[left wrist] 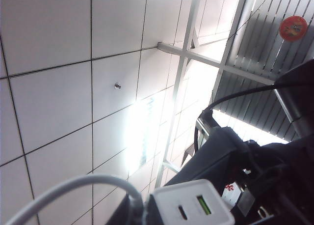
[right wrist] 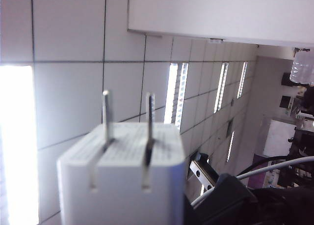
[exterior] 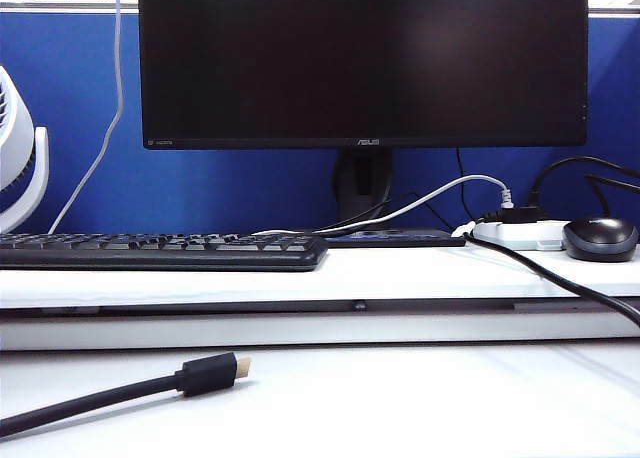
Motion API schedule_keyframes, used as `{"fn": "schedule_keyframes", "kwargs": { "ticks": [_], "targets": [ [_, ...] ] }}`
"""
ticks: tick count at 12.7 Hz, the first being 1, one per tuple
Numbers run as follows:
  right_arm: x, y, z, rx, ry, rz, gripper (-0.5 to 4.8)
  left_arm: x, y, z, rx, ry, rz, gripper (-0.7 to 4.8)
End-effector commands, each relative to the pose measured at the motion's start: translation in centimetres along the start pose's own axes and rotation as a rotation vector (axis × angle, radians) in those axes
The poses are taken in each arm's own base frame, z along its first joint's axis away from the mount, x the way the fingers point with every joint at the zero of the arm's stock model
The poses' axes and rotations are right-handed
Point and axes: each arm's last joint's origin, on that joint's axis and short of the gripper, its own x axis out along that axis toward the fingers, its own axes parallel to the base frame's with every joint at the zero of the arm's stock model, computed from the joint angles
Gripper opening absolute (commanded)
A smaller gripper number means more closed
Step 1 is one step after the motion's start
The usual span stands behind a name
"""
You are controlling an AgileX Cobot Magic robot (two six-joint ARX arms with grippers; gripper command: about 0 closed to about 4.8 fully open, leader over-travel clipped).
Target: Pick up the Type-C charging cable and the charging base, insert one end of the Type-C charger into the corresponding slot on the base, and finally place the plugged-in charger back on the table.
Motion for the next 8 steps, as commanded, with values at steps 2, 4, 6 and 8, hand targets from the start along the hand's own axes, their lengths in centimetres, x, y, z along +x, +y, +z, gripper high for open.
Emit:
{"fn": "schedule_keyframes", "kwargs": {
  "ticks": [2, 4, 6, 8],
  "targets": [
    [-0.3, 0.3, -0.1, -0.074, -0.140, 0.000, -0.02, 0.4, 0.0, 1.5, 0.050, -0.021, -0.002, -0.06],
    [0.0, -0.3, 0.0, -0.053, -0.164, -0.004, -0.01, 1.0, -1.3, 1.3, 0.062, 0.014, -0.061, -0.06],
    [0.0, -0.2, 0.0, -0.056, -0.182, 0.006, -0.02, 1.3, -1.8, 1.3, 0.092, 0.049, -0.072, -0.06],
    [0.3, -0.2, -0.6, 0.002, -0.118, 0.000, -0.02, 1.3, -2.2, 1.2, 0.111, 0.031, -0.117, -0.06]
  ]
}}
